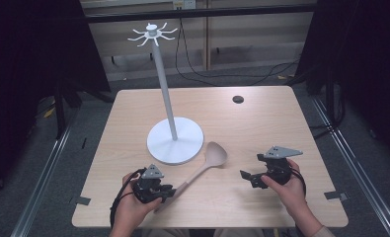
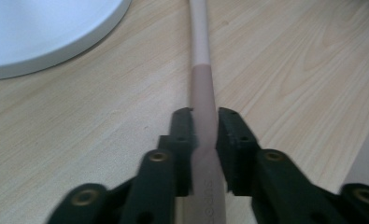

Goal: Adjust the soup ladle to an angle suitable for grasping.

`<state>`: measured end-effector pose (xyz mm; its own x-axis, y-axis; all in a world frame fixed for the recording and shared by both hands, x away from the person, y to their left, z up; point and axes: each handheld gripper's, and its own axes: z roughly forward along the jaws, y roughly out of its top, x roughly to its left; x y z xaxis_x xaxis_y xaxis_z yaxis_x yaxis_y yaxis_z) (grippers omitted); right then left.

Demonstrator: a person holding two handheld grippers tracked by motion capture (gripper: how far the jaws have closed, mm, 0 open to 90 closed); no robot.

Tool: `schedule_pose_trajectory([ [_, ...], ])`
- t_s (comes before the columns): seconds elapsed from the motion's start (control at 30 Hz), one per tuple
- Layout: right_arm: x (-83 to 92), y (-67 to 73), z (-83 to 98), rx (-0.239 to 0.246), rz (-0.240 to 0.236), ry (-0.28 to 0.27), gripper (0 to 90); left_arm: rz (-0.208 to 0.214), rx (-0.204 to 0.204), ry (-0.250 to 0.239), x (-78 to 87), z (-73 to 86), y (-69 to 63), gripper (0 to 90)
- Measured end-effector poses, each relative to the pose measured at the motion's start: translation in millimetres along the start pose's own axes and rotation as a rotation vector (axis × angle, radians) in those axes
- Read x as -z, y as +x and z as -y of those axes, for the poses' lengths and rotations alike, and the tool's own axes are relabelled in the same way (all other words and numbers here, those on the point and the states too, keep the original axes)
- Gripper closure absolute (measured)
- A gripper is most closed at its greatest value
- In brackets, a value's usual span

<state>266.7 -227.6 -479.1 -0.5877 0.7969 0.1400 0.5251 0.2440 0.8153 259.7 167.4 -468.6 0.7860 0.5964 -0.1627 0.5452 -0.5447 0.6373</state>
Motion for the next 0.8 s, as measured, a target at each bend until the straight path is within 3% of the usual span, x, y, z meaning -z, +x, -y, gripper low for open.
schedule_pose_trajectory([
  [0.1, 1.3, -1.1, 0.5, -0.004, 0.002, -0.001, 6.4, 0.016, 0.0, 0.0, -2.4, -1.0, -1.4, 67.2],
  [0.27, 1.5, -1.5, 1.0, -0.006, 0.006, -0.001, 6.5, 0.019, -0.032, 0.052, -12.2, -0.9, -4.5, 63.9],
  [0.4, 1.7, -0.7, 0.8, -0.007, 0.007, -0.001, 6.5, -0.009, -0.071, 0.097, -19.6, -0.6, -5.4, 67.4],
  [0.47, 1.9, -0.7, 0.9, -0.005, 0.008, -0.001, 6.5, -0.015, -0.068, 0.104, -21.4, -1.8, -6.4, 69.4],
  [0.8, 4.2, -1.1, 2.7, -0.006, 0.012, 0.0, 6.5, -0.004, -0.102, 0.133, -24.4, -8.3, -5.5, 70.6],
])
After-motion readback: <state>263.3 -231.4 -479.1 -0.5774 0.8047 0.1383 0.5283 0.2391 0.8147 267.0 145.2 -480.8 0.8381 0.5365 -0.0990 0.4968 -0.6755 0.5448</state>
